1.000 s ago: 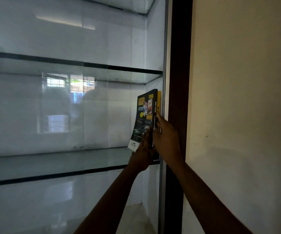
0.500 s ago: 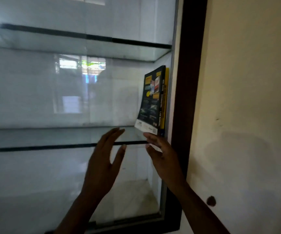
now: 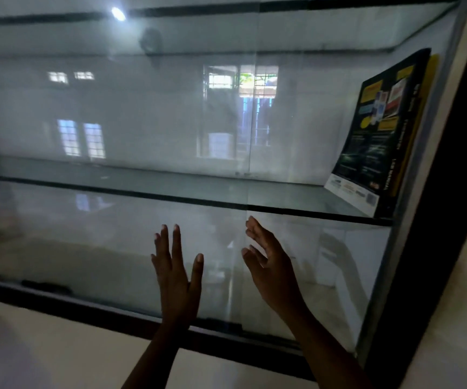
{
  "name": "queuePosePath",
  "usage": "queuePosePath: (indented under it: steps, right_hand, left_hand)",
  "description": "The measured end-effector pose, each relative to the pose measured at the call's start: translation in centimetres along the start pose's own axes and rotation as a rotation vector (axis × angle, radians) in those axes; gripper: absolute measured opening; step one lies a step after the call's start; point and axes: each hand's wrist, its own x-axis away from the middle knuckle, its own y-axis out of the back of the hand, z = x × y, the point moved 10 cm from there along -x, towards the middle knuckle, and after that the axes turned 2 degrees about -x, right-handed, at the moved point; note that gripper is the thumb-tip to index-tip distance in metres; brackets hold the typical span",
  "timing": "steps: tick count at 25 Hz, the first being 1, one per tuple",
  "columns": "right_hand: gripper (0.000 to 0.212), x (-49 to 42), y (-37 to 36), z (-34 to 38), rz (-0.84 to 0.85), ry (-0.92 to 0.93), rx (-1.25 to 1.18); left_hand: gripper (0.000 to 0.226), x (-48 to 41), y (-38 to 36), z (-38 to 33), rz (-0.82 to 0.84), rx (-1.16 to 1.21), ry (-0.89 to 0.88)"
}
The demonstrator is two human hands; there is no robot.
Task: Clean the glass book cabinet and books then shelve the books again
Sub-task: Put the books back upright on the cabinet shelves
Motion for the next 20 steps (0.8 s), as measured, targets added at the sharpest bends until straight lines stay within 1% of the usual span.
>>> queuePosePath:
  steps: [2, 4, 6, 12, 16, 20]
  right_hand:
    - [0.058, -0.2, -0.7, -0.3, -0.002, 0.058, 0.067]
    - [0.066, -0.7, -1.0, -0.5, 0.019, 0.104, 0.14]
    - [0.069, -1.1, -0.9, -0.5, 0.033, 0.142, 0.172]
    - [0.073, -1.7, -2.3, -0.7, 0.14, 0.145, 0.117]
    - [0.076, -2.8, -5.5, -0.5, 0.249, 0.131, 0.118]
    - [0.074, -4.2, -9.7, 0.2, 0.338, 0.141, 0.119]
  left_hand:
    - [0.066, -0.2, -1.3, 2.2, -0.042, 0.003, 0.108]
    - [0.072, -0.4, -2.1, 4.8, -0.105, 0.012, 0.285]
    - [0.075, -0.3, -2.5, 6.1, -0.178, -0.002, 0.368]
    - [0.073, -0.9, -2.2, 7.4, -0.261, -0.024, 0.361]
    - [0.075, -1.9, -0.3, 9.9, -0.28, -0.03, 0.345]
    - [0.081, -3.8, 2.2, 13.2, -0.269, -0.052, 0.377]
